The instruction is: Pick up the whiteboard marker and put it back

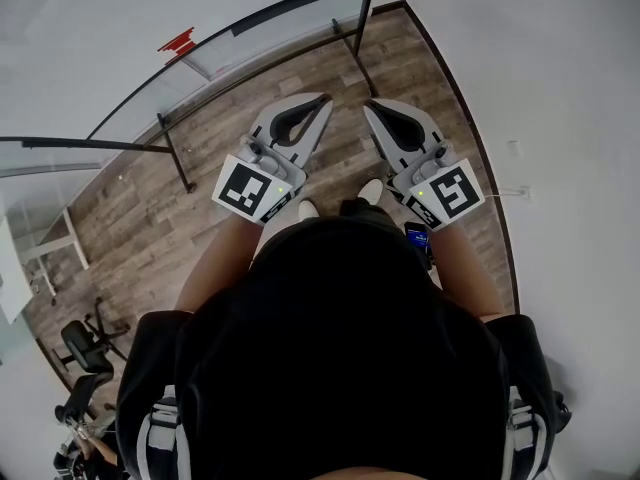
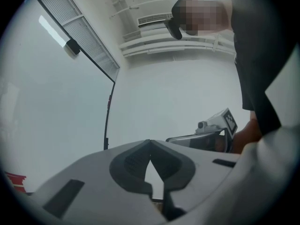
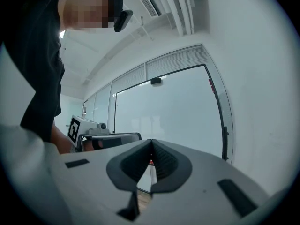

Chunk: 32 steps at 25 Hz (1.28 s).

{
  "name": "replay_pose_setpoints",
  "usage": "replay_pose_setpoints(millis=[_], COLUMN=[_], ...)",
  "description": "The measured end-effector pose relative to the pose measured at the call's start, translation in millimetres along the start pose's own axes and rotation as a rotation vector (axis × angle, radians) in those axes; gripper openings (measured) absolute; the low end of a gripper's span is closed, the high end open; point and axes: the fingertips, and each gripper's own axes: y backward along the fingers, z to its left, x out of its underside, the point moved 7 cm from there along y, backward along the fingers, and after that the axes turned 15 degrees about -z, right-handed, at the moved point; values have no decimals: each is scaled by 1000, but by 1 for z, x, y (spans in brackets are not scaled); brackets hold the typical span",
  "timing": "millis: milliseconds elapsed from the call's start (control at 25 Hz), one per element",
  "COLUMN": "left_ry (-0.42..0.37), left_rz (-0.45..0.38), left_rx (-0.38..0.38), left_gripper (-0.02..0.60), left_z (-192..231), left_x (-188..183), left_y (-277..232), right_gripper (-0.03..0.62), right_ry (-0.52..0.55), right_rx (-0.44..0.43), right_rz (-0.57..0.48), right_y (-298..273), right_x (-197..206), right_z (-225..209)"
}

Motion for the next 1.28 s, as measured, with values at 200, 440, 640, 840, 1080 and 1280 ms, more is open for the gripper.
replay_pose_setpoints(millis=[200,440,640,840,1080,1280], left_ry=[2,-18,-29,-39,-44,-59], left_rz=[9,9,20,31,32,36], left_rx=[-21,-29,-49,-74,-93,-102], left_gripper=[5,5,5,5,5,5], left_z=[-2,-16,-25,-42,-63,-78], left_x=[13,16,25,33,43,48], left_y=[-29,-63,-88,-110,-137,-153], right_gripper=[-6,-6,-6,-6,-6,-6], right_ry=[5,6,5,-13,-33,-39], right_rx=[-14,-25,-37,-74,-107,-113], right_rz=[-1,-5,-8,-10,-17,-25], right_y=[3,15,26,42,69,85], right_x=[-6,-15,-20,-25,-32,-34], right_z=[-33,-65,-92,-113,-135,-152])
